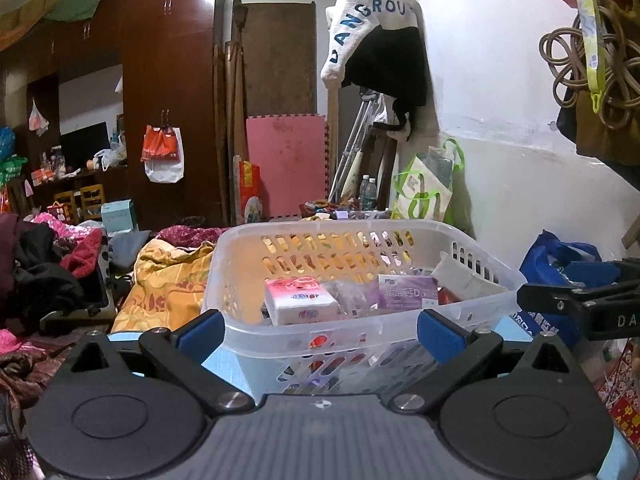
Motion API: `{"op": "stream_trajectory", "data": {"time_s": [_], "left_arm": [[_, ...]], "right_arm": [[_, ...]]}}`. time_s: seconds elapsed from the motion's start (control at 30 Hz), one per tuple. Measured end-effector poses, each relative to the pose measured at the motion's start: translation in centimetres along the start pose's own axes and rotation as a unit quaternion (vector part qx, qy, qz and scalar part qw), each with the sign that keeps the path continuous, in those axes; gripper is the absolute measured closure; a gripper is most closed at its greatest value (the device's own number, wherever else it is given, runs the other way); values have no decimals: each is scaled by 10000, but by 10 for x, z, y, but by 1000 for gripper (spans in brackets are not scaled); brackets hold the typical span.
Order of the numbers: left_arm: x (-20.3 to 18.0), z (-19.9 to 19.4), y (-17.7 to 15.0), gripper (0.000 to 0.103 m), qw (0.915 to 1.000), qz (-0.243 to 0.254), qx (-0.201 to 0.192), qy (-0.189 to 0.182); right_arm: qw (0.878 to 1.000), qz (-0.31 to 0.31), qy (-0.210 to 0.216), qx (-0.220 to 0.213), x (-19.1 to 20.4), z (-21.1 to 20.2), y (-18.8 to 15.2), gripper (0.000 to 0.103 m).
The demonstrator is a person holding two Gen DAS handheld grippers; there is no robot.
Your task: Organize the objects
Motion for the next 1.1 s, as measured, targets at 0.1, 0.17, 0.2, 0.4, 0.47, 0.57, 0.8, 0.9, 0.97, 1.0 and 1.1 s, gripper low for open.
{"op": "stream_trajectory", "data": {"time_s": [0.1, 0.17, 0.2, 0.4, 0.47, 0.57, 0.8, 0.9, 0.97, 1.0, 1.1], "left_arm": [[1, 1, 0, 0, 10000, -24, 11, 16], [1, 1, 0, 0, 10000, -29, 9, 26], [1, 1, 0, 0, 10000, -30, 13, 24], [2, 1, 0, 0, 10000, -37, 16, 52], [3, 0, 0, 0, 10000, -42, 11, 51], [4, -1, 0, 0, 10000, -75, 3, 58], [4, 1, 2, 0, 9999, -75, -3, 110], [4, 2, 3, 0, 9999, -62, 5, 111], [3, 2, 3, 0, 9999, -77, -2, 98], [3, 2, 4, 0, 9999, -81, -5, 96], [3, 2, 4, 0, 9999, -81, -4, 88]], "right_arm": [[10000, 12, 0, 10, 0, 0, -1, 0], [10000, 3, -15, 25, -1, 0, -1, 0], [10000, 5, -21, 36, -1, 0, -2, 0], [9999, 1, 4, 104, 1, 4, -5, 0], [9999, -38, -36, 96, 2, 5, -5, 0], [10000, -14, 16, 94, 2, 5, -5, 0], [9999, -44, 50, 110, 3, 7, -7, 0], [9999, -16, 63, 104, 2, 7, -7, 0], [9999, 8, 63, 94, 1, 6, -7, 0], [9999, 38, 54, 78, -1, 6, -6, 0], [9999, 80, 100, 79, -2, 5, -7, 0]]}}
Point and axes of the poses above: each gripper's, at about its wrist camera, not at the fingertips, and z roughly the way its jaws point, x to its left, y to its top, the point moved 5 cm from there along z, roughly the way its jaws point, and after that the axes turned 15 degrees about y, right-handed, at the moved point
